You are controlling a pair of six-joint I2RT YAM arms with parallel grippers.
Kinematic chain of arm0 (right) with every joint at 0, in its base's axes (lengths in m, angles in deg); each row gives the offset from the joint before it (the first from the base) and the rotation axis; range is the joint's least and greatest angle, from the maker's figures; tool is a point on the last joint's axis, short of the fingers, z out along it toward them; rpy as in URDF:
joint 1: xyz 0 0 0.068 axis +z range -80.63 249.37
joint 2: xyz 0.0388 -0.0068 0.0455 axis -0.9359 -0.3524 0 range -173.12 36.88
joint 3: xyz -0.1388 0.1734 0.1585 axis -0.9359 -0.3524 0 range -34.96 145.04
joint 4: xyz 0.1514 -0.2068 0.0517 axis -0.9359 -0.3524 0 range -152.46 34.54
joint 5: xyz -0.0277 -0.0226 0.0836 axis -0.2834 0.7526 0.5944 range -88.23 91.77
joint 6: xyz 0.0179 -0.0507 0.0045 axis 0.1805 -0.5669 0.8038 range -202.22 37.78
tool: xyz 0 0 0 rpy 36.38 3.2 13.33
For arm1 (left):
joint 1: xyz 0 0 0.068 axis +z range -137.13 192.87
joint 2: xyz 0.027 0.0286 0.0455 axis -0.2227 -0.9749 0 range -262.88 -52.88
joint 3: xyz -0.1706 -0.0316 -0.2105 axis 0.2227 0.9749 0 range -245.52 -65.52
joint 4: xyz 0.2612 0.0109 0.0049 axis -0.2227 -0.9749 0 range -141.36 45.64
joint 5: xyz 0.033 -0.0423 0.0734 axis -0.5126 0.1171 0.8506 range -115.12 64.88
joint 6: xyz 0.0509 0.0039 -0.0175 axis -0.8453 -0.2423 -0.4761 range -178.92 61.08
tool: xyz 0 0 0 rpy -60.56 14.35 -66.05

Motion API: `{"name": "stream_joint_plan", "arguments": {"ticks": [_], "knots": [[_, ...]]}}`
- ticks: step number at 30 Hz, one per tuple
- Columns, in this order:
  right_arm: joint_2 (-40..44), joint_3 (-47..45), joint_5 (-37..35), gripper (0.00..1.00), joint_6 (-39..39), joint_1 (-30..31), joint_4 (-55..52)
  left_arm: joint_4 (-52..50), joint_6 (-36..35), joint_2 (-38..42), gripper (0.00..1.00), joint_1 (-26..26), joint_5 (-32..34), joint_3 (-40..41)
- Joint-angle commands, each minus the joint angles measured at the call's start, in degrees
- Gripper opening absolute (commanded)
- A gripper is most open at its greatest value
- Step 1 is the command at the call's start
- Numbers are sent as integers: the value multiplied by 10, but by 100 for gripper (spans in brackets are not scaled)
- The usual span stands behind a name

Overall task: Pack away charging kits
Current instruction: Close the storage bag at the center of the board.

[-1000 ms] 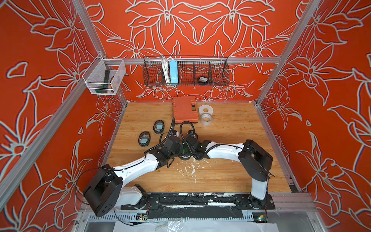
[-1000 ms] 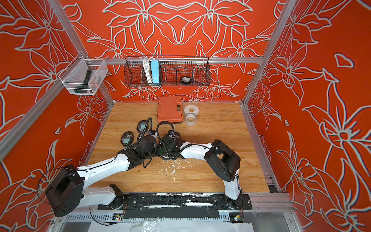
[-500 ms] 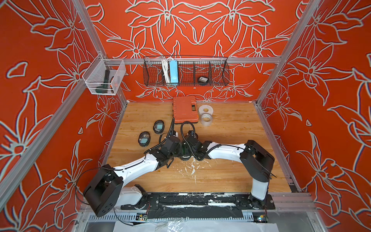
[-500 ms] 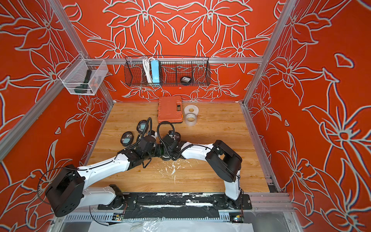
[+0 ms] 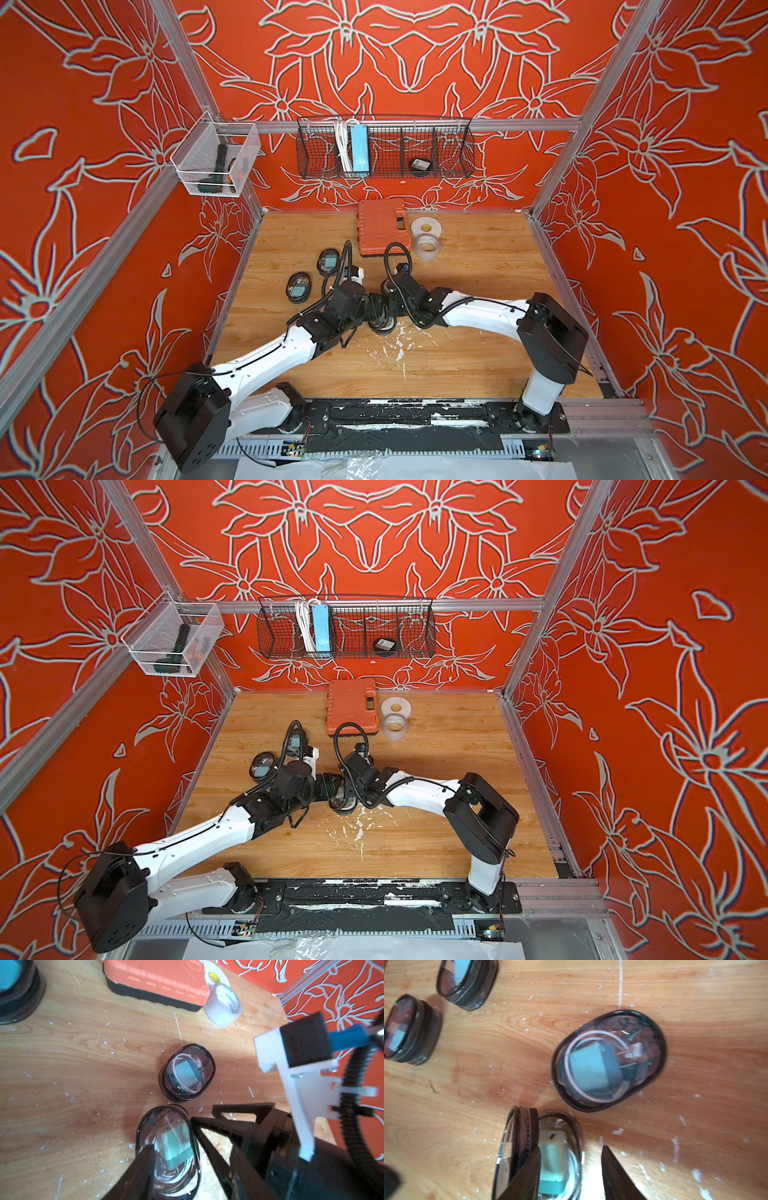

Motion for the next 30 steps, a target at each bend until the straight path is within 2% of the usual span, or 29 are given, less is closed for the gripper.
{"name": "stream_joint_plan", "arguments": {"ticks": [1,2,4,10,15,18,22,25,30], "knots": [[39,-23,-19,47,-12,-10,4,5,12,16,68,16,13,15],[49,-31,-16,48,-18,-9,11,4,19,20,77,21,17,18],[66,-47,-3,50,-25,-9,31,3,27,25,86,33,23,26],[71,-41,23,55,-39,0,28,-57,43,68,82,101,-4,27],[35,-12,59,54,-45,14,28,-139,87,117,81,121,-13,40],[5,11,61,48,-43,22,14,-143,93,129,78,123,-50,64],[-10,13,33,34,-28,23,-5,-94,97,129,76,124,-100,103],[-9,4,18,26,-22,23,-8,-58,91,126,71,124,-138,111],[1,-10,9,15,-18,23,-4,-141,112,153,75,124,-114,50]]}}
